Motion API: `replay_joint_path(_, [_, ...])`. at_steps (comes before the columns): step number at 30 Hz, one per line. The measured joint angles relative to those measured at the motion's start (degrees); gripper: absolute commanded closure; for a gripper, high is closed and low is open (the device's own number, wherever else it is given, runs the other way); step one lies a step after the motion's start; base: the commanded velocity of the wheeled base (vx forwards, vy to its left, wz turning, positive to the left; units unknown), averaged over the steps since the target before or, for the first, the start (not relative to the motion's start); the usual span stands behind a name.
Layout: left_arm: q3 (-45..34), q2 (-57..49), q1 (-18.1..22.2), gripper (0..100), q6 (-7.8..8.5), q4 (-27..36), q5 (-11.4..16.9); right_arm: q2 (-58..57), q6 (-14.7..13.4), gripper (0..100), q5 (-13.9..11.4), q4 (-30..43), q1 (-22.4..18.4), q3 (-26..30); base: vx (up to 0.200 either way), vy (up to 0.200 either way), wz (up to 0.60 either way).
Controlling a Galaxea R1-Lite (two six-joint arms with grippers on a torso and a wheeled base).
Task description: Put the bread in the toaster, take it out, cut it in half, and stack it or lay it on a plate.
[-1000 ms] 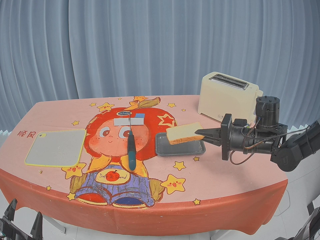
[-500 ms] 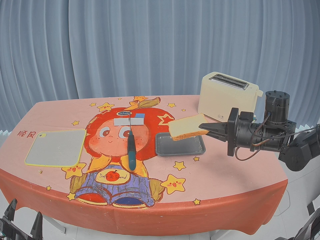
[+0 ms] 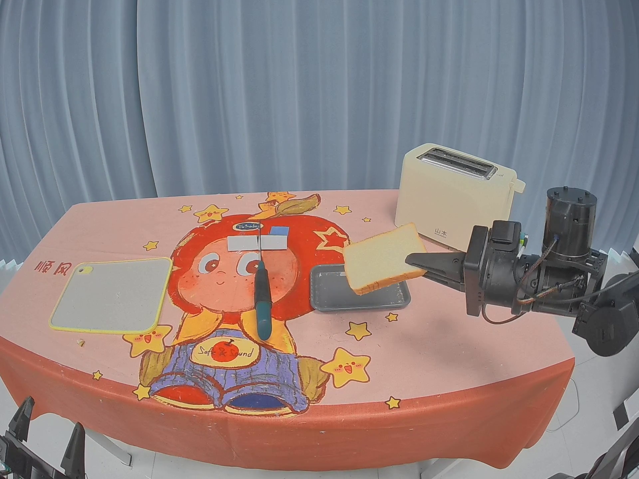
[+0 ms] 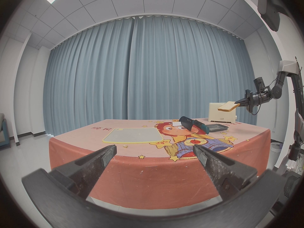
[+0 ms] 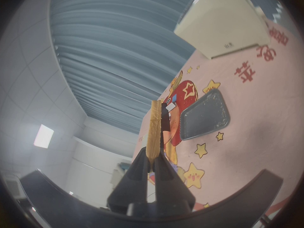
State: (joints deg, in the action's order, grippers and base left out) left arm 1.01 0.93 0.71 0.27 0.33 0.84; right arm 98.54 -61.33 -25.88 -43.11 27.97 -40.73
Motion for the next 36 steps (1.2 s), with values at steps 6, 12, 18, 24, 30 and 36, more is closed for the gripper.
replay_joint_path(6, [0.0,0.0,0.0,0,0.0,0.0,0.0,-2.4,9.2,100,9.0,0.0,4.8,2.6,0.0,0.0,0.0])
replay_joint_path(12, [0.0,0.0,0.0,0,-0.02,0.0,0.0,-3.9,14.9,100,13.7,-0.1,7.9,4.5,0.0,0.0,0.0])
replay_joint_path(18, [0.0,0.0,0.0,0,0.0,0.0,0.0,-4.9,16.0,100,14.0,-0.1,8.8,5.3,0.0,0.0,0.0])
replay_joint_path(24, [0.0,0.0,0.0,0,0.0,0.0,0.0,-5.5,16.9,100,14.0,-0.1,8.8,5.8,0.0,0.0,0.0])
replay_joint_path(30, [0.0,0.0,0.0,0,-0.02,0.0,0.0,-5.9,19.0,100,14.2,-0.1,8.9,6.2,0.0,0.0,0.0])
replay_joint_path(36, [0.0,0.0,0.0,0,-0.02,0.0,0.0,-6.1,22.9,100,15.9,-0.2,8.5,7.2,0.0,0.0,0.0])
